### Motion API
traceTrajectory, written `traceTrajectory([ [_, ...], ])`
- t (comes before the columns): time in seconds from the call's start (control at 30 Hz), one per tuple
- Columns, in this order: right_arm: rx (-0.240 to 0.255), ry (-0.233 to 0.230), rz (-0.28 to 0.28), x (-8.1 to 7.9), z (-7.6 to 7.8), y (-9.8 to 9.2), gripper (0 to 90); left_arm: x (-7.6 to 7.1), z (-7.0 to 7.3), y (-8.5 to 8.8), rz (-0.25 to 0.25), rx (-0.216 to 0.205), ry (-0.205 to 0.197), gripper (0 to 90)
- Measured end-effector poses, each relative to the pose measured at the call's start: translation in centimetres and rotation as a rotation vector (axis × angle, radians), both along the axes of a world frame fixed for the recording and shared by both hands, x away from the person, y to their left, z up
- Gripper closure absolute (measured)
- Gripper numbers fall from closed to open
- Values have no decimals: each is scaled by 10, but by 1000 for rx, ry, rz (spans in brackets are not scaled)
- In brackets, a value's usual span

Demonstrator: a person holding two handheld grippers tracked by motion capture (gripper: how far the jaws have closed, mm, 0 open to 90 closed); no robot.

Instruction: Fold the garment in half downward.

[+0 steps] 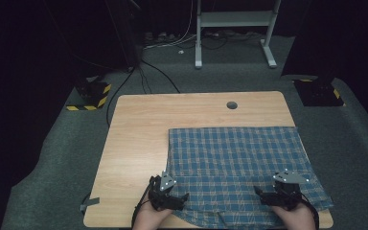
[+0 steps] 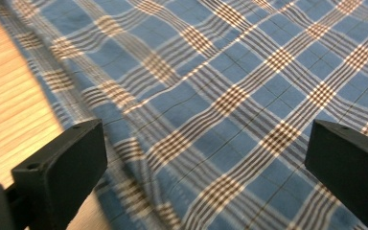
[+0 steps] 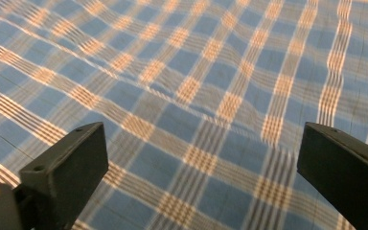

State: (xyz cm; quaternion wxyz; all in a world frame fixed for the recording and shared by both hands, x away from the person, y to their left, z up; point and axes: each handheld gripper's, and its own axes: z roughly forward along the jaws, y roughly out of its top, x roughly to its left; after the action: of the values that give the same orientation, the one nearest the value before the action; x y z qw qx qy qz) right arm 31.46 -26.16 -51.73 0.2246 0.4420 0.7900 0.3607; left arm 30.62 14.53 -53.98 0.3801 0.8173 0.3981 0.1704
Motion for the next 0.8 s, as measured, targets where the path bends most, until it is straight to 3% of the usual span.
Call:
traceTrajectory([
  [0.07, 3, -37, 17, 0, 4, 3, 15, -2, 3, 8, 13, -68, -3, 7],
  [0.17, 12, -84, 38, 2, 10, 8, 2, -5, 10, 19, 28, -63, -29, 5],
  [0.23, 24, -112, 57, 3, 13, 14, 0, -6, 13, 30, 47, -86, -48, 5],
  [0.37, 41, -135, 104, 5, 16, 29, 0, -7, 11, 56, 98, -100, -81, 2],
  [0.6, 51, -75, 165, 10, 0, 58, 0, -2, 0, 94, 191, 26, -75, 3],
  [0.7, 28, -42, 179, 11, -13, 66, 0, -1, -8, 99, 229, 82, -69, 2],
  [0.8, 1, -3, 160, 13, -22, 68, 0, 0, -11, 96, 212, 121, -60, 3],
])
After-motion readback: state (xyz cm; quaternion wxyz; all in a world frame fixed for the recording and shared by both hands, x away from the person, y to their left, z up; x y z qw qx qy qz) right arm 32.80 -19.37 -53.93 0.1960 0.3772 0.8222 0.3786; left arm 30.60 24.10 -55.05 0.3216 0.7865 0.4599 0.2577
